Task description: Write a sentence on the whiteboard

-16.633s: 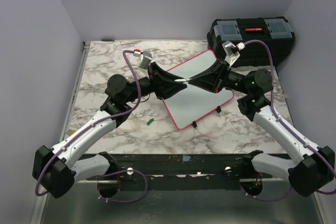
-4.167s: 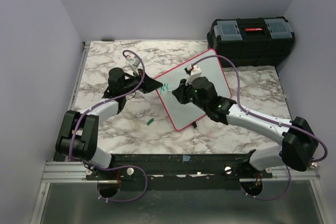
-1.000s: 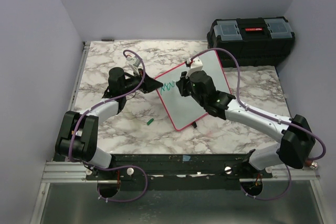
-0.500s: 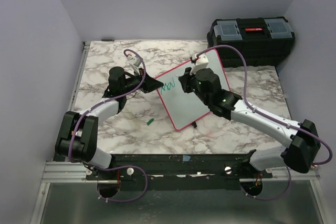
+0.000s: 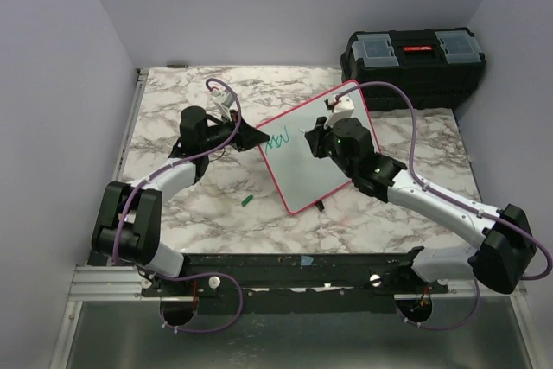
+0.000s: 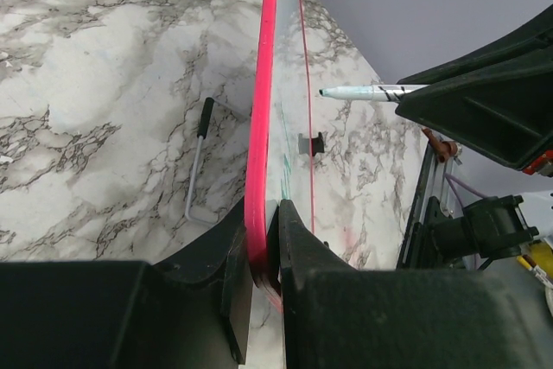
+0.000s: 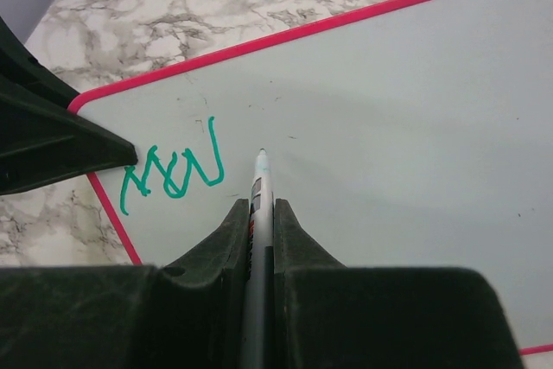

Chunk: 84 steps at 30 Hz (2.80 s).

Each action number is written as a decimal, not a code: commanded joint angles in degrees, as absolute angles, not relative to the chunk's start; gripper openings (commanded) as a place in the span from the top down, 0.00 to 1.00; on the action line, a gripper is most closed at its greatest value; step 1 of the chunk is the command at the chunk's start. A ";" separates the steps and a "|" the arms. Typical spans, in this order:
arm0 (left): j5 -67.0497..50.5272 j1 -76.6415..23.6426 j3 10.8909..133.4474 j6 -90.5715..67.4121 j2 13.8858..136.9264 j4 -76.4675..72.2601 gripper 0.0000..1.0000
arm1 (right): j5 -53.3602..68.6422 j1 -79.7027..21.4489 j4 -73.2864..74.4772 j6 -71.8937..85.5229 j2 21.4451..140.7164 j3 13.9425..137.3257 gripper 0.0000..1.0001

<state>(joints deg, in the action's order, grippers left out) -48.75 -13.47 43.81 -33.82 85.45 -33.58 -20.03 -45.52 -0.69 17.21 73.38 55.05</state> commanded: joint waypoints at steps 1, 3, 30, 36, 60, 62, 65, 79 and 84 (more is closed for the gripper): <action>-48.71 -13.71 45.65 -27.51 86.17 -33.05 1.00 | -16.42 -44.15 -3.75 18.36 74.61 54.49 0.99; -48.54 -13.79 45.76 -27.43 86.26 -32.88 1.00 | -15.79 -43.86 -4.24 18.31 74.85 54.33 0.99; -47.48 -14.59 46.24 -26.72 85.62 -31.00 1.00 | -14.88 -43.46 -6.23 20.34 77.54 51.87 0.99; -47.33 -14.59 46.14 -26.46 85.47 -30.74 1.00 | -17.24 -42.82 -5.16 20.39 77.55 52.77 0.99; -47.60 -15.03 46.93 -26.72 86.84 -31.38 1.00 | -9.85 -42.45 -5.02 20.34 80.09 55.26 0.99; -47.67 -15.03 47.02 -26.73 86.94 -31.38 1.00 | -8.94 -42.44 -4.96 20.66 79.53 54.23 0.99; -47.61 -15.03 47.12 -26.67 87.02 -31.46 1.00 | -8.03 -42.45 -4.79 21.20 78.69 52.73 0.99; -47.55 -15.12 46.86 -26.64 86.48 -31.28 1.00 | -16.68 -42.44 1.14 20.92 74.96 50.72 0.99; -47.41 -15.12 46.51 -26.30 86.23 -31.35 1.00 | -19.52 -42.45 3.83 19.51 74.48 54.72 0.99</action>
<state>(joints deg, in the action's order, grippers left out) -47.99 -14.31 45.87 -32.75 86.50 -30.00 -14.57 -42.52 -1.13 20.93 75.31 51.62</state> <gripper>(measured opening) 0.153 0.132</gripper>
